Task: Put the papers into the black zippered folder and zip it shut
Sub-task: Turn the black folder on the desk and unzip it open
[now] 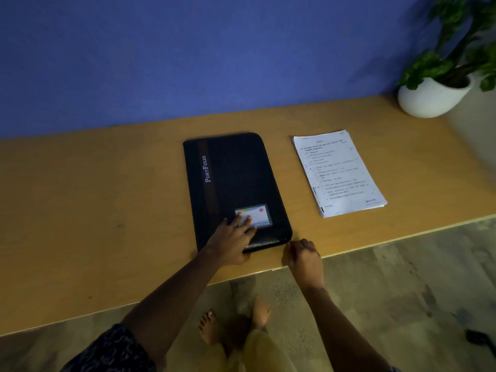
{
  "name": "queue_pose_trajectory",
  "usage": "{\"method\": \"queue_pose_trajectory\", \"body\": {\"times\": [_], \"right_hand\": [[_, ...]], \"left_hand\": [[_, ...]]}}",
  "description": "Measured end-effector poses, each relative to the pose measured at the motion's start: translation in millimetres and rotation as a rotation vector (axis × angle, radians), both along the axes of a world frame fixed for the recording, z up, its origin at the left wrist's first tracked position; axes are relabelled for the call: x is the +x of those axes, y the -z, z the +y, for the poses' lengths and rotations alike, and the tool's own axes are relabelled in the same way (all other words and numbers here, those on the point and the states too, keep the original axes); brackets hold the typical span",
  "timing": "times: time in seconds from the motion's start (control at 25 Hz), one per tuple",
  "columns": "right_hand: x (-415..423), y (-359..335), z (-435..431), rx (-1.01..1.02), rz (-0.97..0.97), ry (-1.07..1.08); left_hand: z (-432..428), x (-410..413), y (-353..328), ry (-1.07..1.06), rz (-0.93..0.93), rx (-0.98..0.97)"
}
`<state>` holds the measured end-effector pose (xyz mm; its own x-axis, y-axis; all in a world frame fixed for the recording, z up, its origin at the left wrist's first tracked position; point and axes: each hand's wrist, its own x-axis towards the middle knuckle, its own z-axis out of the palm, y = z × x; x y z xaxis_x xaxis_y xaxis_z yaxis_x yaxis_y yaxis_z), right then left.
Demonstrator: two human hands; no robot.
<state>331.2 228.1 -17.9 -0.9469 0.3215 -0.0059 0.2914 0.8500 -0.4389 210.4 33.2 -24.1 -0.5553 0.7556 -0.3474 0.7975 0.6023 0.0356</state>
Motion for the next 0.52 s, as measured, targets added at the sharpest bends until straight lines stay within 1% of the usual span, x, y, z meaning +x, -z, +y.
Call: {"method": "queue_pose_trajectory", "body": {"times": [0.32,0.44,0.52], "right_hand": [[11.4,-1.9,-57.9,-0.079,-0.027,0.13],[9.7,-2.7,-86.2,-0.092,0.006,0.102],[7.8,-1.7,-102.6,-0.119,0.017,0.068]], "left_hand": [[-4.5,4.1,-5.4,-0.028,-0.038,0.025],[-3.3,4.0,-8.0,-0.014,-0.048,0.011],[-1.8,1.8,-13.8,-0.043,-0.089,0.04]]}}
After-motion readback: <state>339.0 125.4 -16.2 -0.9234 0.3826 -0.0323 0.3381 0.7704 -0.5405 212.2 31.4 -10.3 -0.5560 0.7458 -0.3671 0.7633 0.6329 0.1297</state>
